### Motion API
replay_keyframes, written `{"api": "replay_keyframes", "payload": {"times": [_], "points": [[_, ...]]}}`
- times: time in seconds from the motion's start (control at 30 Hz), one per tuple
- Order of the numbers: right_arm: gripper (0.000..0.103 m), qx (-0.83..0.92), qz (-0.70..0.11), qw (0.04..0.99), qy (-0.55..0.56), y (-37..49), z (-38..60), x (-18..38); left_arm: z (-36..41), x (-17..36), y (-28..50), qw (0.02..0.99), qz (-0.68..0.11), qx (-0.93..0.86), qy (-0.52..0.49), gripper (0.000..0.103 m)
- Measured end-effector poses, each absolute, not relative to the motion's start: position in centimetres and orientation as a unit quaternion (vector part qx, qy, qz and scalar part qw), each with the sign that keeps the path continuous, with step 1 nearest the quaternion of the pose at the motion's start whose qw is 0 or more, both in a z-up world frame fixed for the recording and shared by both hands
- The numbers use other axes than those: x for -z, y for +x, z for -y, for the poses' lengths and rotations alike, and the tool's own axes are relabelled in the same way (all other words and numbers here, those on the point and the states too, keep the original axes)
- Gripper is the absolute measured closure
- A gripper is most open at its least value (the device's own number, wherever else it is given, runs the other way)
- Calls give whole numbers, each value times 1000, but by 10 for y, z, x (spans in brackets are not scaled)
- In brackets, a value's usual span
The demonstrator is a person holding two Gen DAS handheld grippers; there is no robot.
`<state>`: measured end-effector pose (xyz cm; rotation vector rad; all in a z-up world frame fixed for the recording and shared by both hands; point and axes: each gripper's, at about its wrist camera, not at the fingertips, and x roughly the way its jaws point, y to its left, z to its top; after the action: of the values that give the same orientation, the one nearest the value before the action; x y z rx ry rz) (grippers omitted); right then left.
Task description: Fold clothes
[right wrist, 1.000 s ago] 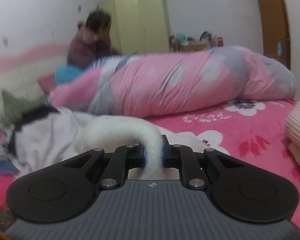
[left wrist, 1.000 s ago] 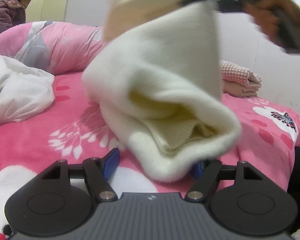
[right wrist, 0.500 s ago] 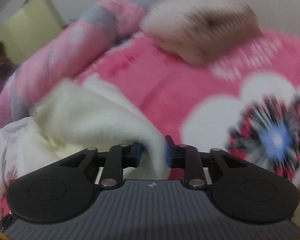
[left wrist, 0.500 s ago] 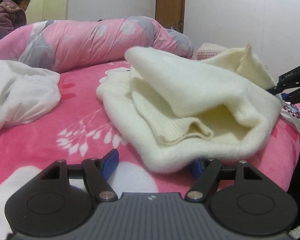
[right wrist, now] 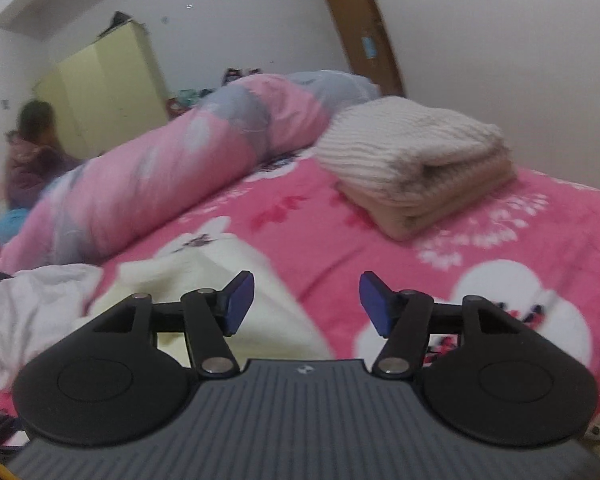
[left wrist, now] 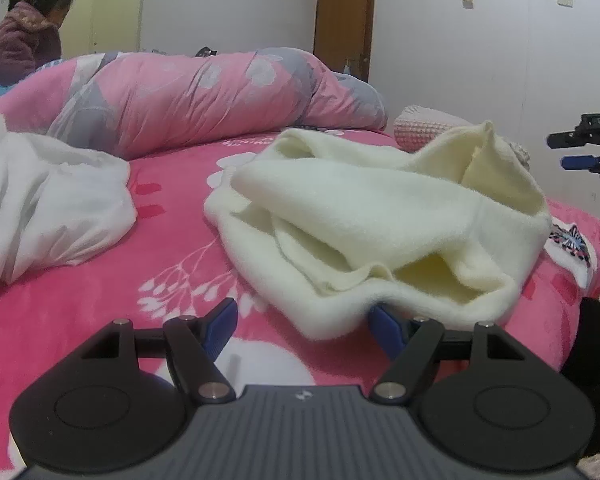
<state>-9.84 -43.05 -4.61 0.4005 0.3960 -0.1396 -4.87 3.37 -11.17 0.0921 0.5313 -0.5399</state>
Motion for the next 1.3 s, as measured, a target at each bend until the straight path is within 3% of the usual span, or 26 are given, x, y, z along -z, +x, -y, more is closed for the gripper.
{"api": "replay_keyframes", "payload": {"times": [0.17,0.23,0.3,0.4,0.67,0.97,1.3], "points": [[44,-16,-192,967,165,-76,386,37,-40,109,-53,930,-255,262,41,30],[40,-72,-201,966,146,-65,362,34,-43,110,-53,931,-253,260,38,29],[23,-141,-230,954,129,-52,336,36,-47,110,-52,933,-253,256,30,28],[16,-210,-279,933,90,-27,296,47,-53,110,-51,936,-254,244,18,28],[15,-213,-349,912,26,33,240,74,-75,105,-53,944,-244,223,-12,26],[13,-200,-399,881,158,82,250,92,-81,107,-56,943,-240,228,-20,21],[13,-301,-470,819,136,38,240,103,-84,106,-56,946,-236,222,-28,21]]}}
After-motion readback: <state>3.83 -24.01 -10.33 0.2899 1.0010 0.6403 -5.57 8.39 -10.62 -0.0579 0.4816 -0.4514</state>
